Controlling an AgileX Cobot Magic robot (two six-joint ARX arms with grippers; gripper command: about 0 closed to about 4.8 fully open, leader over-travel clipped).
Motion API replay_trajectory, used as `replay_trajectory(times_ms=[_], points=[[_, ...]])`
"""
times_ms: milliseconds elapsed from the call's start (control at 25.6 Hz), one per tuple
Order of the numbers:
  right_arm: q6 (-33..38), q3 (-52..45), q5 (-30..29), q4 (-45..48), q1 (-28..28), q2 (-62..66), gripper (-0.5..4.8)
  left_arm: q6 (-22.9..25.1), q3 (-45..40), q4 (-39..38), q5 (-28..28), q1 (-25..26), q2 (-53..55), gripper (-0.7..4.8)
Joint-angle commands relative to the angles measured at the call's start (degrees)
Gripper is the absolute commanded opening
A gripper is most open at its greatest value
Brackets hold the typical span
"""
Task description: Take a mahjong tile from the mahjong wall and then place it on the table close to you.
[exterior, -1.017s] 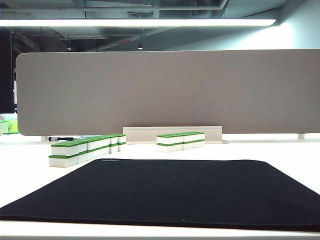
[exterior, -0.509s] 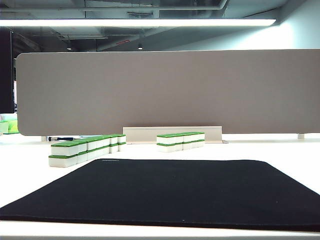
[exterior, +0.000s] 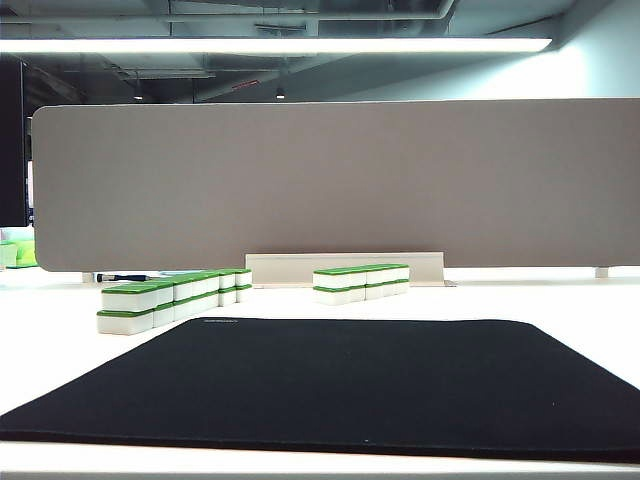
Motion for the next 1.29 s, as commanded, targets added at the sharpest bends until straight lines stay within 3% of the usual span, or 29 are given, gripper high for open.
replay_trajectory(times_ms=[39, 665, 861, 1291], points=[[0.11, 0.28, -1.4, 0.28, 0.0, -0.39, -0.02, -0.11, 1.86, -1.99, 0.92, -0.07, 0.07, 0.22], [0.11, 0.28, -1.6, 0.26, -0.02, -0.39, -0.02, -2.89, 13.77, -3.17, 1.46, -0.04, 7.82, 0.21], [0.11, 0.28, -1.66, 0.26, -0.02, -0.39, -0.01, -2.47, 24.46, -4.52, 1.7, -0.04, 22.49, 0.21], [0.11, 0.28, -2.6, 0.26, -0.02, -0.42, -0.01, -2.21, 37.2, -9.29, 2.99, -0.07, 40.54, 0.26]])
